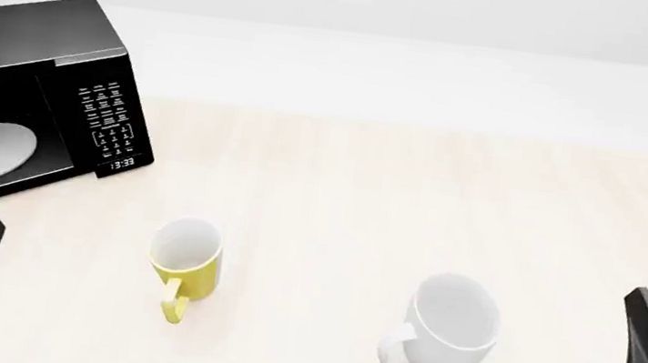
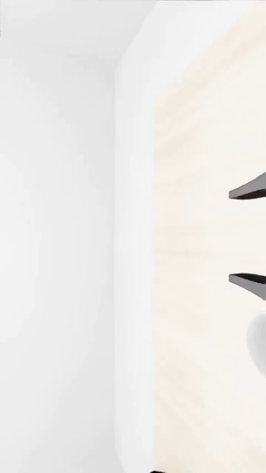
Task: Put the yellow and white mug in the microwave and close it.
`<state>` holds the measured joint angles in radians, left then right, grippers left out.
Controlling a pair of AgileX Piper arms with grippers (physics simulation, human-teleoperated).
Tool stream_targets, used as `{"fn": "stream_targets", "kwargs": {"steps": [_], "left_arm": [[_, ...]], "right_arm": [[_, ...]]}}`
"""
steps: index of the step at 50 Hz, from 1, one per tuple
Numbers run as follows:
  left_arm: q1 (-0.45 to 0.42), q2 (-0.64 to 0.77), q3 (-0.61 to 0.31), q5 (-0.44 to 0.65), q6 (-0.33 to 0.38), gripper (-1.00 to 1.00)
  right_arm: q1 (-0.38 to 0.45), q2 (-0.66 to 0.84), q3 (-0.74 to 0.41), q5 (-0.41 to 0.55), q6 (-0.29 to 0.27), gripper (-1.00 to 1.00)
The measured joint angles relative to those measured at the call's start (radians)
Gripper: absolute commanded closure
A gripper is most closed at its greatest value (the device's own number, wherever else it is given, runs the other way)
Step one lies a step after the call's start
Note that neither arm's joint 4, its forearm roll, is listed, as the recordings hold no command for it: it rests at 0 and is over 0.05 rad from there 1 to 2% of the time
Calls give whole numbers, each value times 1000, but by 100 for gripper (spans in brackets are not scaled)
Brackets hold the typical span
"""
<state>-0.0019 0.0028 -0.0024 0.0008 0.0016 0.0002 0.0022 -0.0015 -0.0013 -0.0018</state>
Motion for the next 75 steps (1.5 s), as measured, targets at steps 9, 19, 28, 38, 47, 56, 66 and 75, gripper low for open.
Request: {"fn": "stream_targets", "kwargs": {"steps": [9,19,28,38,47,56,66,75], "left_arm": [[-12,-1,-7,8,2,-100],[-47,-1,-25,31,0,-100],[-103,-1,-45,72,-7,-100],[-160,-1,-60,126,-10,-100],[-214,3,-59,168,-20,-100],[-272,19,-55,190,-51,-100],[-326,76,-48,169,-103,-100],[-354,191,-32,83,-151,-100]], "right_arm": [[0,2,-1,-1,-1,-100],[0,3,-2,-1,-2,-100],[0,3,-3,0,-2,-100],[0,3,-4,0,-2,-100],[0,4,-4,0,-2,-100],[0,4,-4,0,-2,-100],[0,4,-4,0,-2,-100],[0,4,-4,0,-2,-100]]}}
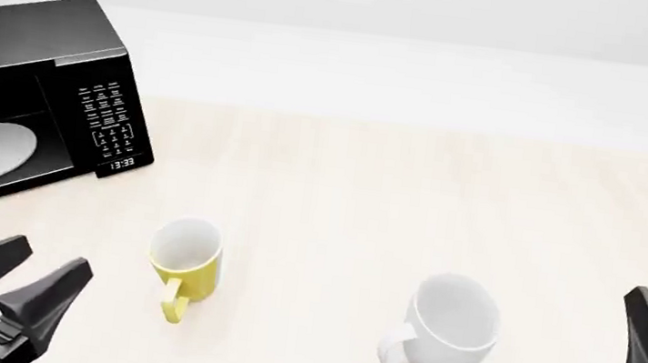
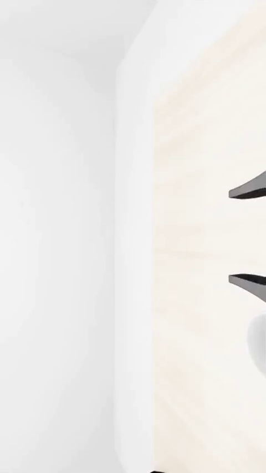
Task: Put the yellow and white mug in the microwave and close it.
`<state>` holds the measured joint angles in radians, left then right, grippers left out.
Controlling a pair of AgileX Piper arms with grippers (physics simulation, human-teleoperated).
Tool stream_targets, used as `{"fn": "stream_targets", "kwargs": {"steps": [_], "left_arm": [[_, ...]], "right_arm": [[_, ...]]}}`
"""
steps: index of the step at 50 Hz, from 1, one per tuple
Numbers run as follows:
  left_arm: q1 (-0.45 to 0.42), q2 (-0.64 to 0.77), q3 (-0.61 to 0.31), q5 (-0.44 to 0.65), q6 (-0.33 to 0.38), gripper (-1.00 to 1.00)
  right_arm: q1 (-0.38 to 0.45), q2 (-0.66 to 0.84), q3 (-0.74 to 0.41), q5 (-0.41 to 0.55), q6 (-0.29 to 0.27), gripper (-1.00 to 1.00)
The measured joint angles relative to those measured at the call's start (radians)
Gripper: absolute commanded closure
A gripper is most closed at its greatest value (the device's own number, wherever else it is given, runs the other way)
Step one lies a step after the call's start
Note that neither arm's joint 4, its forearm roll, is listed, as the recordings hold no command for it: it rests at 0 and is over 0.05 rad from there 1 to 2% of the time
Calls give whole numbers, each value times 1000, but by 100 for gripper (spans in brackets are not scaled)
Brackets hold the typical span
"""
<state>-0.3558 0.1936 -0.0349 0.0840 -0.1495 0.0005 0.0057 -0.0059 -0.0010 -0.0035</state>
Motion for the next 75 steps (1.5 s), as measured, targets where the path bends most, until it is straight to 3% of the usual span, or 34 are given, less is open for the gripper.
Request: {"fn": "stream_targets", "kwargs": {"steps": [16,37,75], "left_arm": [[-19,294,27,-243,-58,-100],[-65,742,33,-591,-61,-100],[-126,1252,34,-979,-102,-100]], "right_arm": [[0,0,0,1,0,-100],[0,-1,0,1,0,-100],[0,-2,0,1,0,-100]]}}
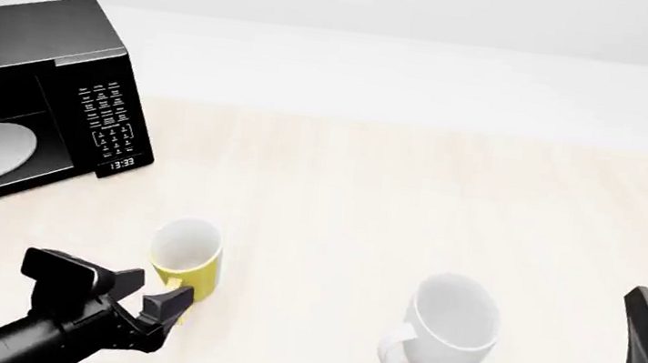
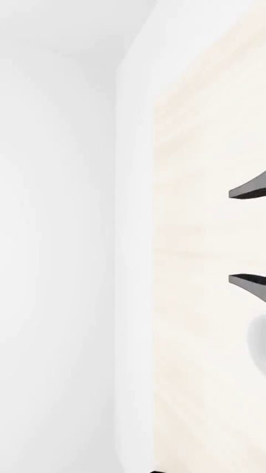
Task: Put the yellow and white mug in the microwave and close it.
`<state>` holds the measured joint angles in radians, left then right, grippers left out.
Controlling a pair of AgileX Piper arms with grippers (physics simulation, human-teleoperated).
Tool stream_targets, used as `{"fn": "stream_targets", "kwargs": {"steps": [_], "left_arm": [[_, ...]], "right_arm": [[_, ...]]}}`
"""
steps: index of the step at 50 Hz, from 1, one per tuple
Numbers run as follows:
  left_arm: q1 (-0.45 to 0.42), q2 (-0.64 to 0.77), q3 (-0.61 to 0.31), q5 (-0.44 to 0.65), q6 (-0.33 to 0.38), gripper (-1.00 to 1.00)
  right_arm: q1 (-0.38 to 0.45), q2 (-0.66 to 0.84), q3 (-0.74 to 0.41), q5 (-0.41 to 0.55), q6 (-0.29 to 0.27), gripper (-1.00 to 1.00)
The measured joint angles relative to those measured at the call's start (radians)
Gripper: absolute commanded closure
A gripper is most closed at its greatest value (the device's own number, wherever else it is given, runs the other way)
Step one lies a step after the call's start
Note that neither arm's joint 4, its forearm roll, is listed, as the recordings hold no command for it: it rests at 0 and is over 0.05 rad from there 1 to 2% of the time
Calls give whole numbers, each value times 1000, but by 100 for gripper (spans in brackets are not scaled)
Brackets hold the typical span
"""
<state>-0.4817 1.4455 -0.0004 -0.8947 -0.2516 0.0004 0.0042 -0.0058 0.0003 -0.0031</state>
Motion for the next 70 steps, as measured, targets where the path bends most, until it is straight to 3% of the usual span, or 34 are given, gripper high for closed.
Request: {"fn": "stream_targets", "kwargs": {"steps": [35,36,51,70], "left_arm": [[-66,343,0,-263,-100,-100],[-66,350,0,-270,-97,100],[-65,368,0,-295,-116,100],[-1,66,0,-34,-21,100]], "right_arm": [[0,0,0,0,0,-100],[0,0,0,0,0,-100],[0,0,0,0,0,-100],[0,1,0,-1,0,-100]]}}
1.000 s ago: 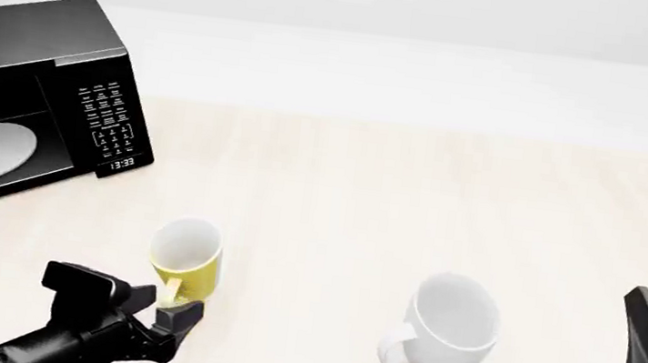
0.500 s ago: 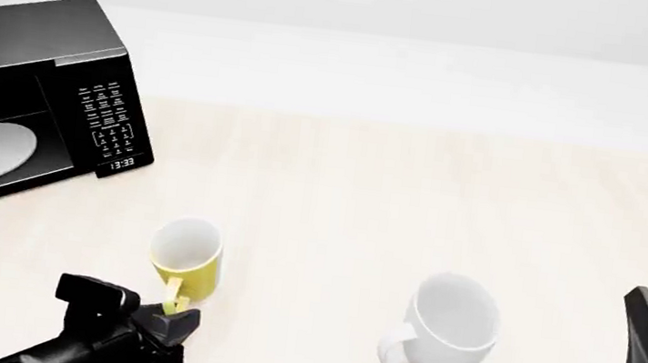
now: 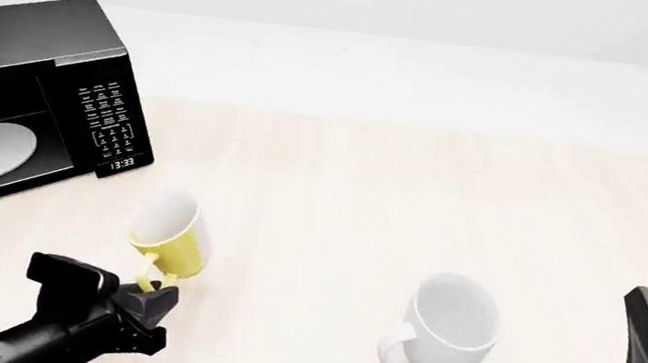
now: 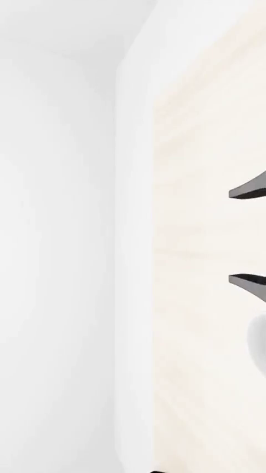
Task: Put the yellow and white mug in the microwave and close it.
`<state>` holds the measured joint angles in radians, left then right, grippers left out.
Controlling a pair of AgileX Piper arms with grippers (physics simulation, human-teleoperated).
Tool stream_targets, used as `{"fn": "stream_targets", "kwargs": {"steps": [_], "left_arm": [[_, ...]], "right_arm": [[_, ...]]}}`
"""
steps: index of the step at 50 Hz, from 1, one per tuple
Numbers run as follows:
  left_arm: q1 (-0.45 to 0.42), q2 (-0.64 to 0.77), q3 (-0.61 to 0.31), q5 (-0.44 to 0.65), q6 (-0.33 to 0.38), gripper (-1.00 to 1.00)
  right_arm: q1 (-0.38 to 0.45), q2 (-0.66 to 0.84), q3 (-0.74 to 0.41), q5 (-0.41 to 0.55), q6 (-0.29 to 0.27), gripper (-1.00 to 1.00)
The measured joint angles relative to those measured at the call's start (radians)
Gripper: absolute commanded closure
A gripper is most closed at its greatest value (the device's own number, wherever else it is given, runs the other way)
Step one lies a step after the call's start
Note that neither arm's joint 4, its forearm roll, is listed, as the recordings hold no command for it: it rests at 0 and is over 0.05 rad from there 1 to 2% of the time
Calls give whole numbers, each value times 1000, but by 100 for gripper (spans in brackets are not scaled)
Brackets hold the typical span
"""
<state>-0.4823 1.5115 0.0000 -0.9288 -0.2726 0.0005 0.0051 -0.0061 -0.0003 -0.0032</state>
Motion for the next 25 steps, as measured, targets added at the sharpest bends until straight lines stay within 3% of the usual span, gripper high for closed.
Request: {"fn": "stream_targets", "kwargs": {"steps": [25], "left_arm": [[169,-544,0,459,160,100]], "right_arm": [[0,0,0,0,0,-100]]}}
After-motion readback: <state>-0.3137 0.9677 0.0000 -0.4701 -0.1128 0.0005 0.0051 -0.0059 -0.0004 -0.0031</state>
